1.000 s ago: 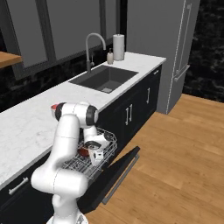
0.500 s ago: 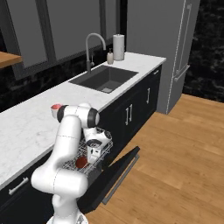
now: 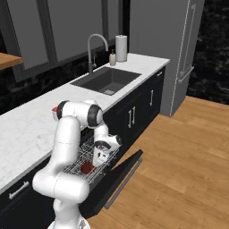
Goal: Pick up the cup and bowl from the counter, place them in the dishwasher, and close the dishwasher door.
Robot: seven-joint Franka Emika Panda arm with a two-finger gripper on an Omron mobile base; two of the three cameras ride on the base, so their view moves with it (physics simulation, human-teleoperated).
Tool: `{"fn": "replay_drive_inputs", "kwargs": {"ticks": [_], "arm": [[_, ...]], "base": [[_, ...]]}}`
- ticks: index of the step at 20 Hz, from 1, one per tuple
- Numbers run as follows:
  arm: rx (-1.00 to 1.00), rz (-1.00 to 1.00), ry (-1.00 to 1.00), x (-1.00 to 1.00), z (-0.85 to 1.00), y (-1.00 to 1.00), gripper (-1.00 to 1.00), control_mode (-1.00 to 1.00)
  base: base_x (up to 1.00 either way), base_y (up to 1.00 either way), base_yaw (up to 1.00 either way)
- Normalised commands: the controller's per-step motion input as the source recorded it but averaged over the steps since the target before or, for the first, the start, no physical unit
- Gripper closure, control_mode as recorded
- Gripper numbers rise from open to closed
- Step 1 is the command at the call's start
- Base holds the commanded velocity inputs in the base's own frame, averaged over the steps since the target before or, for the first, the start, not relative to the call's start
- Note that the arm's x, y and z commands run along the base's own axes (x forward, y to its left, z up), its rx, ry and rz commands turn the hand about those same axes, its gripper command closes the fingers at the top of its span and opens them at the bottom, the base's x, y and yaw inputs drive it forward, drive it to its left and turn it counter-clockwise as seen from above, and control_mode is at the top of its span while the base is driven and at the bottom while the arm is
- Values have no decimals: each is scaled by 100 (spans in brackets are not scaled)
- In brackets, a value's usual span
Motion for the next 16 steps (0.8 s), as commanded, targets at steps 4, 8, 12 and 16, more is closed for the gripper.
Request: {"fn": "replay_drive_inputs", "kwargs": {"ticks": [4,8,12,16], "arm": [[6,0,-21,-43,100,-14,-100,-100],[1,0,-25,-31,100,-7,-100,-100],[0,0,-28,-22,100,0,-100,-100],[0,0,-27,-11,100,0,-100,-100]], "base": [[0,0,0],[0,0,0],[0,0,0],[0,0,0]]}}
